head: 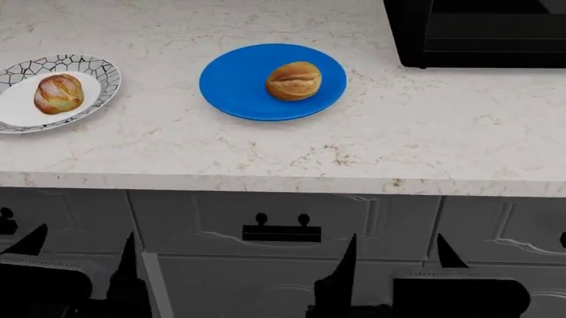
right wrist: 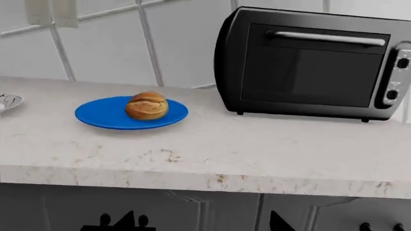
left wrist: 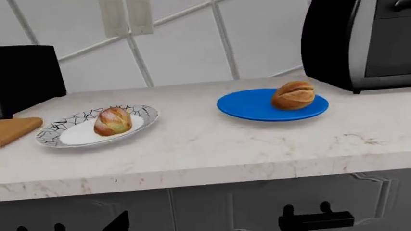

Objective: Place all breads on the cutting board.

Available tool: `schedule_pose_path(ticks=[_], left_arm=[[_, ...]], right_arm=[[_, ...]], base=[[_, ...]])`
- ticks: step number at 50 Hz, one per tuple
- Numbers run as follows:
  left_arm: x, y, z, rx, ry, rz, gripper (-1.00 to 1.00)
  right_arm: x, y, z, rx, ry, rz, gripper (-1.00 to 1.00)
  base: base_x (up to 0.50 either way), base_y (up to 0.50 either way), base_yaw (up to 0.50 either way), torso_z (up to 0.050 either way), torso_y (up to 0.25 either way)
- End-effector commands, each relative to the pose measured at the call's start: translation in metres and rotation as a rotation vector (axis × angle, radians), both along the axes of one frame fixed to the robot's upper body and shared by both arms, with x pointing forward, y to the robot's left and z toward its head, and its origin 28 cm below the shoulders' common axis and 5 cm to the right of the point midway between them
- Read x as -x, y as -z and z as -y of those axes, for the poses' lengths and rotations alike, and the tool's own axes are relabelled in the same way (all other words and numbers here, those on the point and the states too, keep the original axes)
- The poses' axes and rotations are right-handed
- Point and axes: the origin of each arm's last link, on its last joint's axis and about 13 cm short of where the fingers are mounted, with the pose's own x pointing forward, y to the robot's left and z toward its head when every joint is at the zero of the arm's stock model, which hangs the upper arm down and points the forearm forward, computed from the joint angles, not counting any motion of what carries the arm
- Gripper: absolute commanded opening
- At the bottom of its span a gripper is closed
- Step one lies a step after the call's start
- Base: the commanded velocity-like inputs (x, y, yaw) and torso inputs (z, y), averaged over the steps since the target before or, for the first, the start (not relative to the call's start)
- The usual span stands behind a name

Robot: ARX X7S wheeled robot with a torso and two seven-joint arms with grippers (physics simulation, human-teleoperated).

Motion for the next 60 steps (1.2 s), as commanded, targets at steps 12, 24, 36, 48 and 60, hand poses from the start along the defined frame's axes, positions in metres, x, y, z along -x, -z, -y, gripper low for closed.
schedule_pose_path(ticks=[12,24,36,48,60], left_arm=[[-0.026,-0.03,0.0,-0.076,-0.005,-0.065,1.0],[-0.025,-0.042,0.0,-0.094,0.006,-0.002,1.0],[-0.02,-0.06,-0.008,-0.075,-0.038,0.03,1.0],[-0.017,-0.079,-0.012,-0.082,-0.048,0.071,1.0],[-0.014,-0.088,-0.013,-0.097,-0.058,0.097,1.0]], right_arm=[[-0.028,-0.05,0.0,-0.028,-0.044,-0.02,1.0],[-0.028,-0.052,0.001,-0.036,-0.053,-0.012,1.0],[-0.032,-0.057,-0.001,-0.023,-0.053,-0.005,1.0],[-0.03,-0.063,0.001,-0.033,-0.074,0.019,1.0],[-0.027,-0.065,0.002,-0.062,-0.085,0.043,1.0]], base=[[0.0,0.0,0.0,0.05,0.02],[0.0,0.0,0.0,0.025,0.005],[0.0,0.25,0.0,0.0,0.0],[0.04,0.48,0.0,0.0,0.0],[0.4,0.2,0.0,0.0,0.0]])
